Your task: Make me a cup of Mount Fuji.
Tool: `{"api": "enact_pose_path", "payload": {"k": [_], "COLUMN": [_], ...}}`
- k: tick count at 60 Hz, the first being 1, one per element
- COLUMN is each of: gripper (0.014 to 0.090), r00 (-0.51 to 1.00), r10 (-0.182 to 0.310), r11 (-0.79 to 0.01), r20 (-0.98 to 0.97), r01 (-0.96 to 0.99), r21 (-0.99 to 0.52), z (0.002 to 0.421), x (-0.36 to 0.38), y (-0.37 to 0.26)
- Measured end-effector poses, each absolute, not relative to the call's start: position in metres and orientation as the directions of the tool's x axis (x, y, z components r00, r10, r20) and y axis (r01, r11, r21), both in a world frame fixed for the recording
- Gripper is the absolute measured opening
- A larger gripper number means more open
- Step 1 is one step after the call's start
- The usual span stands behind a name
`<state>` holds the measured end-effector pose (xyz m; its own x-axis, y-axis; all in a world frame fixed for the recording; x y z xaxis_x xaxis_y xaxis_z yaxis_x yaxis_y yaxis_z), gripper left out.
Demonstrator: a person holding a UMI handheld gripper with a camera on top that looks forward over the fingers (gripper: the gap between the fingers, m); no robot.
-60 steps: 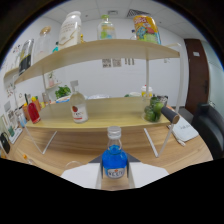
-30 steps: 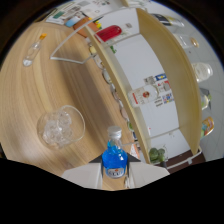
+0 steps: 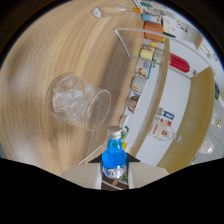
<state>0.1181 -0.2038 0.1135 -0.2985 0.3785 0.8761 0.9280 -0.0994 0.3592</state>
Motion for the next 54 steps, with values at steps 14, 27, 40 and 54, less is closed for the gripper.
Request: {"api": "enact_pose_path", "payload": {"k": [14,27,40,54], "gripper": [0.0357,0.0359,0.0359,0.0357], "r00": [-0.151,0.535,0.933,0.999], "r10": [0.364,0.296,0.136,-0.007], "r11": [-0.116,-0.230,-0.289,-0.411], "r20": [0.919,0.791,0.333,0.046], "r01": [0.972,0.844,0.358,0.039], "r21": [0.206,-0.485,-0.888,-0.911], "z": [0.118,0.154,0.166,0.096], "x": [0.112,0.109,0.159,0.242], "y": [-0.205,-0.222,-0.231,-0.227]}}
